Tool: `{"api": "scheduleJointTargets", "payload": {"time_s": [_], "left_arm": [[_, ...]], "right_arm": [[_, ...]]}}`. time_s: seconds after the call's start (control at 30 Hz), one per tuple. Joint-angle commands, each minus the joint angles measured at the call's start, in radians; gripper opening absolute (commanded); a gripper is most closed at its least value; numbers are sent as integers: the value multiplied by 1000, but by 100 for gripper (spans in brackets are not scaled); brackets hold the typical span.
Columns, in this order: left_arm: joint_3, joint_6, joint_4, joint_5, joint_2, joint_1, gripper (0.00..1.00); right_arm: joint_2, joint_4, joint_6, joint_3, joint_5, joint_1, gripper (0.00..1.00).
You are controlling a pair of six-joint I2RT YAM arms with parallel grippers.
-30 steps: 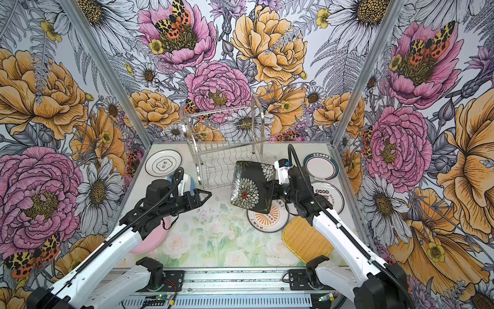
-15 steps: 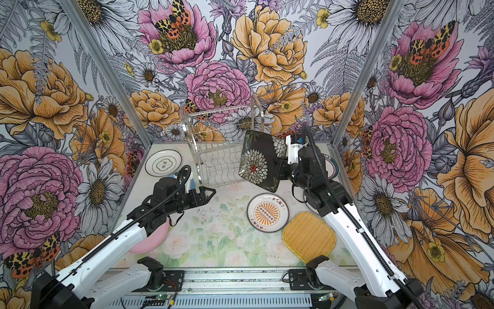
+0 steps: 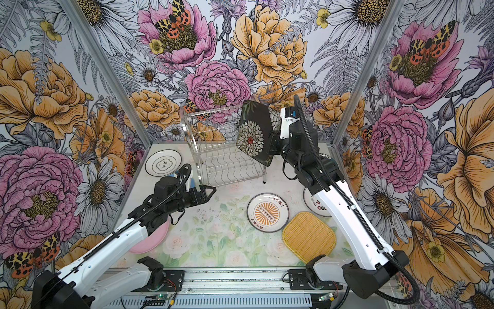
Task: Load plates into a dish rack
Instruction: Place the plate on the dish rack.
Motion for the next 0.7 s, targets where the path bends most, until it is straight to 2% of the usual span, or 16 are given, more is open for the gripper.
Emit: {"api": "scheduleJointTargets", "payload": {"time_s": [0.0,0.27,0.47,0.67], "left_arm": [[-11,12,34,-29,8,-8,99],[-23,3,45,-34,2,-12,99],[-47,-8,47,-39,-10,-11,99],[-51,-7,45,-48,-10,-10,99]], "right_arm": [[28,276,-40,82,124,11,0],[167,443,-144,163,266,69,0],[232,641,-253,139,389,103,0],[312,791,-336,139,447,111,0]]}}
